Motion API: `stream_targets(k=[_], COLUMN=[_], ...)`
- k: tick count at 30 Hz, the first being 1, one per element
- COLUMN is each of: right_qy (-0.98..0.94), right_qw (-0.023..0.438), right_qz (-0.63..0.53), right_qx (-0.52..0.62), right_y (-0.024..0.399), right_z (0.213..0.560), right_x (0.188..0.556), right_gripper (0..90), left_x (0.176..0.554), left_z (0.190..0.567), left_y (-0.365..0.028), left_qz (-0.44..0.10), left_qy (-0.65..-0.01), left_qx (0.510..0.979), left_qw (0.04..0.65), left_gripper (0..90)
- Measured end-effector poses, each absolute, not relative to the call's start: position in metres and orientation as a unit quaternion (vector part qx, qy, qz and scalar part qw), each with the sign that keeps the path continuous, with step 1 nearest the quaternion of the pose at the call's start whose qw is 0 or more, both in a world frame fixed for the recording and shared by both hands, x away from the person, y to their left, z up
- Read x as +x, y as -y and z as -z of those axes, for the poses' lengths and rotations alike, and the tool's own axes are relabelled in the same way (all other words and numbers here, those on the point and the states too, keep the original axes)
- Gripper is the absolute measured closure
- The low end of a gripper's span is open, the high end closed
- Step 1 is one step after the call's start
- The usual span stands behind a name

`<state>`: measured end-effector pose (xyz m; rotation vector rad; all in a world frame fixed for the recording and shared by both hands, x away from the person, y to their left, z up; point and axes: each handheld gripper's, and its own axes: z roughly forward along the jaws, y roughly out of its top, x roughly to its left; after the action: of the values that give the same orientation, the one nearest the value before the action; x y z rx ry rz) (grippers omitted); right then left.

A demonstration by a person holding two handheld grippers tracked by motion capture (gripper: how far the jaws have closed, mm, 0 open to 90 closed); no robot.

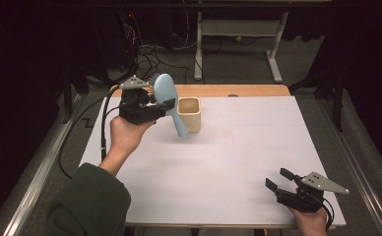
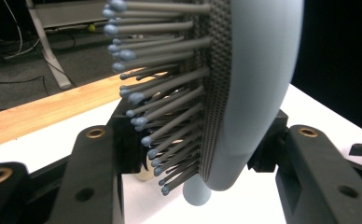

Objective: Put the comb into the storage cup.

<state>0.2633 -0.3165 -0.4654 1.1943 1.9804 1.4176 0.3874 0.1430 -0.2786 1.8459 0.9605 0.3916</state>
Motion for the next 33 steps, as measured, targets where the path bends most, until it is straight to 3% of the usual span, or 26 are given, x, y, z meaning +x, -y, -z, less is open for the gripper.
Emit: stream_targets(k=[33], right_qy=[-0.717], right_qw=[0.208], right_qz=[-0.511], right_qx=[0.427], right_y=[0.315], right_z=[0.466], right_x=[0.264], right_gripper=[27.3], left_x=[0.419], left_z=[0.271], left_y=[-0.131], left_qz=[-0.171], left_qy=[-0.424], left_qx=[0.746], left_qw=[0.484], left_gripper=[50.3])
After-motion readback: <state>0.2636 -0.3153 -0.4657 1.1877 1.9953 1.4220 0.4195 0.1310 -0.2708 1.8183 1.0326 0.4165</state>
